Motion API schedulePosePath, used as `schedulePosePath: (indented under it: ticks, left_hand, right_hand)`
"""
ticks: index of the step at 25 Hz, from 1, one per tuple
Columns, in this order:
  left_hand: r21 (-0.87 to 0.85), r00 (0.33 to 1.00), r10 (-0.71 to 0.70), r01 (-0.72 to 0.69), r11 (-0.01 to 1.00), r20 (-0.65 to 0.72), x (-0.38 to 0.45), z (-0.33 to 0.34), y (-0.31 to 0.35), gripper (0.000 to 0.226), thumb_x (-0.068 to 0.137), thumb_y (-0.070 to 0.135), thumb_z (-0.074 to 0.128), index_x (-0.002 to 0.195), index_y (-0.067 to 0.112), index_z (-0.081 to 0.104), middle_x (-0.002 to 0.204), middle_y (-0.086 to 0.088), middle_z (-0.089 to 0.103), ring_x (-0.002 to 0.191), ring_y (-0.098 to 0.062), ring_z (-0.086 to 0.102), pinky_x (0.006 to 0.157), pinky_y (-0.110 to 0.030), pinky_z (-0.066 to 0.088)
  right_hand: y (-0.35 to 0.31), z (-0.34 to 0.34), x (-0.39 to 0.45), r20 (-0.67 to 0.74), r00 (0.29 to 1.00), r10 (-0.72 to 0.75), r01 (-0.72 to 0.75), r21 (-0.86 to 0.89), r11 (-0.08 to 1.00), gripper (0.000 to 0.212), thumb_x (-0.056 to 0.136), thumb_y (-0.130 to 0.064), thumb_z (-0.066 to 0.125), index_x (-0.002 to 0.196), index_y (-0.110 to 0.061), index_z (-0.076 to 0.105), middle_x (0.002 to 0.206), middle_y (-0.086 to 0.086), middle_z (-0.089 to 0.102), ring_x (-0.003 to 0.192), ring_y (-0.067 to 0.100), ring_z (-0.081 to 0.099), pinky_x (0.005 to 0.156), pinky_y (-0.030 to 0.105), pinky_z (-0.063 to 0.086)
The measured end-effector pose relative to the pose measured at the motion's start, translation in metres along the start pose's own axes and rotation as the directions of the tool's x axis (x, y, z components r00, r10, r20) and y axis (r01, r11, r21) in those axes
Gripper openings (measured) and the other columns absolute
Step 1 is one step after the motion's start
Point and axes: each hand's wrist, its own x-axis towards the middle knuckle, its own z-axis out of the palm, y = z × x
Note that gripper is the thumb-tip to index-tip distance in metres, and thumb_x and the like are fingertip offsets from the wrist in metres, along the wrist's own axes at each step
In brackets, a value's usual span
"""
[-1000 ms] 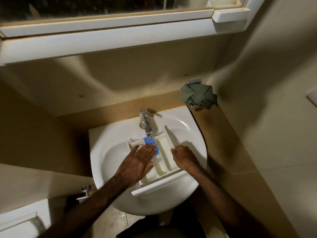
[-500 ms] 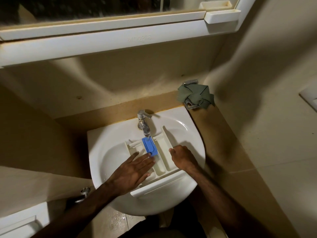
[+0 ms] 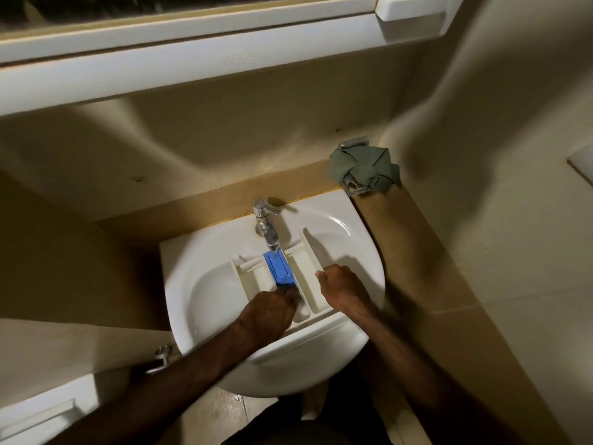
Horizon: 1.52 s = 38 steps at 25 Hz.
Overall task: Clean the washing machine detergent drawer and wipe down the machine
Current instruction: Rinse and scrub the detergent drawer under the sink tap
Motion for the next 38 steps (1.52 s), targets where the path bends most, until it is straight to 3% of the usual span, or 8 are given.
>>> schedulePosePath:
  ticks: [3,7,12,15,19,24,31,38]
  left_hand:
    - [-0.089,0.997,0.037,-0.031,0.996,0.072,0.005,-0.014,-0.006,0.016,0.068,0.013,0.086,0.080,0.020,0.082,0.075,-0.002,0.075,0.064,-0.020,0.073,0.056,-0.025,0.056]
    - [-0.192,0.987,-0.016,0.047,0.980,0.162,0.009,-0.018,-0.008,0.030,0.095,0.006,0.056,0.113,0.014,0.078,0.109,-0.012,0.077,0.101,-0.029,0.072,0.087,-0.037,0.056]
    - [-0.294,0.961,-0.147,0.214,0.932,0.233,-0.001,-0.016,0.002,0.026,0.093,0.014,0.063,0.117,0.018,0.070,0.118,-0.004,0.069,0.104,-0.023,0.068,0.083,-0.030,0.057]
    - [-0.104,0.951,-0.189,0.220,0.970,0.245,-0.003,-0.012,0.001,0.048,0.082,0.018,0.075,0.128,0.009,0.069,0.126,-0.010,0.071,0.113,-0.029,0.070,0.074,-0.036,0.063]
    - [-0.213,0.932,-0.135,0.215,0.953,0.337,0.013,-0.036,0.010,0.030,0.105,0.017,0.050,0.131,0.009,0.063,0.139,-0.010,0.061,0.129,-0.030,0.057,0.097,-0.038,0.053]
    - [-0.421,0.844,-0.318,0.501,0.757,0.432,0.028,-0.043,0.034,0.050,0.111,0.036,0.033,0.133,-0.002,0.058,0.127,-0.020,0.065,0.108,-0.031,0.065,0.080,-0.033,0.049]
    - [-0.532,0.691,-0.504,0.722,0.443,0.519,0.037,-0.057,0.074,0.076,0.110,0.033,0.042,0.160,-0.008,0.002,0.148,-0.023,0.055,0.126,-0.039,0.061,0.109,-0.049,0.048]
    - [-0.585,0.564,-0.612,0.787,0.196,0.554,0.061,-0.059,0.077,0.104,0.100,0.033,0.064,0.159,-0.006,-0.012,0.169,-0.024,0.019,0.151,-0.044,0.032,0.121,-0.059,0.031]
  right_hand:
    - [-0.002,-0.001,-0.001,-0.006,1.000,0.000,0.000,-0.006,1.000,0.045,0.108,-0.042,0.041,0.105,-0.007,0.070,0.106,0.013,0.074,0.097,0.031,0.071,0.091,0.046,0.059]
    - [-0.004,-0.001,-0.002,-0.009,1.000,0.009,-0.009,-0.011,1.000,0.044,0.108,-0.042,0.041,0.110,-0.008,0.070,0.110,0.013,0.073,0.101,0.031,0.070,0.092,0.043,0.057]
    - [-0.002,-0.002,-0.004,-0.014,1.000,-0.011,0.011,-0.018,1.000,0.043,0.109,-0.039,0.040,0.110,-0.007,0.069,0.111,0.015,0.073,0.101,0.033,0.069,0.088,0.041,0.056]
    - [-0.003,-0.004,-0.007,-0.021,1.000,-0.022,0.021,-0.035,0.999,0.043,0.109,-0.037,0.040,0.112,-0.006,0.069,0.114,0.016,0.072,0.104,0.036,0.068,0.089,0.041,0.054]
    - [-0.006,-0.003,-0.009,-0.042,0.999,-0.012,0.011,-0.030,0.999,0.042,0.110,-0.037,0.041,0.114,-0.006,0.070,0.113,0.014,0.074,0.104,0.033,0.070,0.090,0.040,0.056]
    - [-0.007,-0.001,-0.009,-0.054,0.999,-0.008,0.007,-0.018,1.000,0.042,0.110,-0.037,0.042,0.112,-0.007,0.072,0.110,0.012,0.075,0.101,0.030,0.072,0.088,0.039,0.057]
    - [-0.005,-0.001,-0.007,-0.042,0.999,0.013,-0.014,-0.012,1.000,0.043,0.109,-0.039,0.040,0.118,-0.011,0.071,0.116,0.011,0.073,0.107,0.031,0.070,0.090,0.038,0.055]
    - [-0.005,0.000,-0.002,-0.011,0.998,0.057,-0.057,0.039,0.998,0.043,0.108,-0.035,0.039,0.100,-0.008,0.072,0.100,0.011,0.075,0.089,0.026,0.069,0.082,0.038,0.056]
